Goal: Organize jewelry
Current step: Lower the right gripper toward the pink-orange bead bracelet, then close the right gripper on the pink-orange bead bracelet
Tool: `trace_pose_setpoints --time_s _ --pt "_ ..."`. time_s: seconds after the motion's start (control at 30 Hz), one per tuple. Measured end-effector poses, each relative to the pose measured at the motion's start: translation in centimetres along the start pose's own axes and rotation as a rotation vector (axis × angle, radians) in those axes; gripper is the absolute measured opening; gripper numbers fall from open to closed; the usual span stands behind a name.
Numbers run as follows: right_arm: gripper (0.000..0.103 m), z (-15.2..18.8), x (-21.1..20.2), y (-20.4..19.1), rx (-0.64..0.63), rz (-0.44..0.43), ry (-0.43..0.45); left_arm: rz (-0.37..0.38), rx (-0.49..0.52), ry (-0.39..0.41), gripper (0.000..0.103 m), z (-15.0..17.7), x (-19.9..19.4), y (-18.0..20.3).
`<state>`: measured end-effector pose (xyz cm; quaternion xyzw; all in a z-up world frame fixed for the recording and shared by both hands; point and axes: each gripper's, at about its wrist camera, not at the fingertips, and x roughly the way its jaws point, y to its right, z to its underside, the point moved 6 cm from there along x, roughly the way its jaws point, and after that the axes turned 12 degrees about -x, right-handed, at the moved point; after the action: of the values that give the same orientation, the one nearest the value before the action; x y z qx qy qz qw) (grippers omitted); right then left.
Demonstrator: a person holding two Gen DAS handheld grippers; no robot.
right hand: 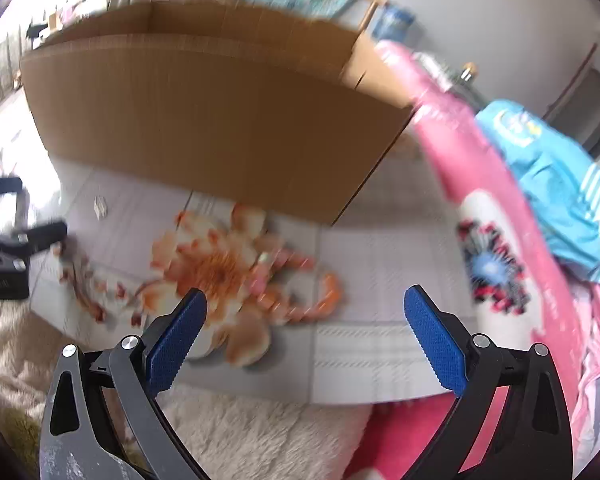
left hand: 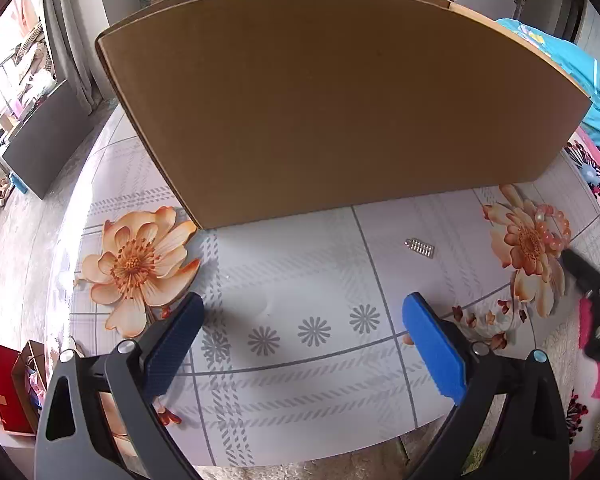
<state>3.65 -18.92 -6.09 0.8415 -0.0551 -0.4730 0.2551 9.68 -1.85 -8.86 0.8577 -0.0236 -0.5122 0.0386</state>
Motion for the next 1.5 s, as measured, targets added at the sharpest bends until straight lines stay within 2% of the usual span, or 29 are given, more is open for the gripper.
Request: trace_pose_setpoints --time_s 0.07,0.13,0.27,0.43,0.5,0.6,0.67,0.73,1.0,1.1,1.5 --pt "0.095 -0.6 -1.0 1.2 0.02 0.01 0.085 0.0 -0.002 0.001 0.098 0.0 0.0 -0.2" --pt "0.095 -0.5 -1.6 1.3 0.015 -0.01 0.126 -0.001 -0.006 0.004 0.098 -0.1 0.0 -0.3" --pt "0.095 0.3 0.0 0.5 -0.028 -0.042 0.045 -0.004 -0.012 0.006 0.098 -0.2 0.0 -0.3" --pt "0.095 0.4 -0.1 0.2 0.02 -0.119 0.079 -0.008 -0.017 0.005 0.098 -0.1 -0.1 -0.4" --pt "0.095 0.4 -0.1 -0.1 0.019 -0.131 0.067 -0.009 -0.018 0.005 0.098 -0.1 -0.1 -0.5" --pt "0.095 0.6 0.5 -0.5 0.039 -0.211 0.038 -0.009 -0.019 0.006 0.098 -0.1 -0.2 -0.6" --pt "0.091 0.5 0.6 -0.3 0.07 -0.265 0.047 -0.009 -0.019 0.006 0.098 -0.1 -0.2 -0.6" --pt "0.083 0.4 0.7 -0.1 0.091 -0.302 0.052 -0.009 -0.019 0.006 0.098 0.0 -0.2 -0.6" --pt "0.057 -0.5 3.1 1.0 0.107 -0.367 0.032 -0.009 -0.018 0.006 0.098 -0.1 -0.2 -0.6" --pt "0.046 -0.6 4.1 1.1 0.122 -0.382 -0.002 -0.01 -0.019 0.004 0.098 0.0 -0.2 -0.6" --pt "0.031 -1.4 5.1 1.4 0.095 -0.368 -0.018 -0.009 -0.018 -0.005 0.098 0.0 -0.2 -0.8"
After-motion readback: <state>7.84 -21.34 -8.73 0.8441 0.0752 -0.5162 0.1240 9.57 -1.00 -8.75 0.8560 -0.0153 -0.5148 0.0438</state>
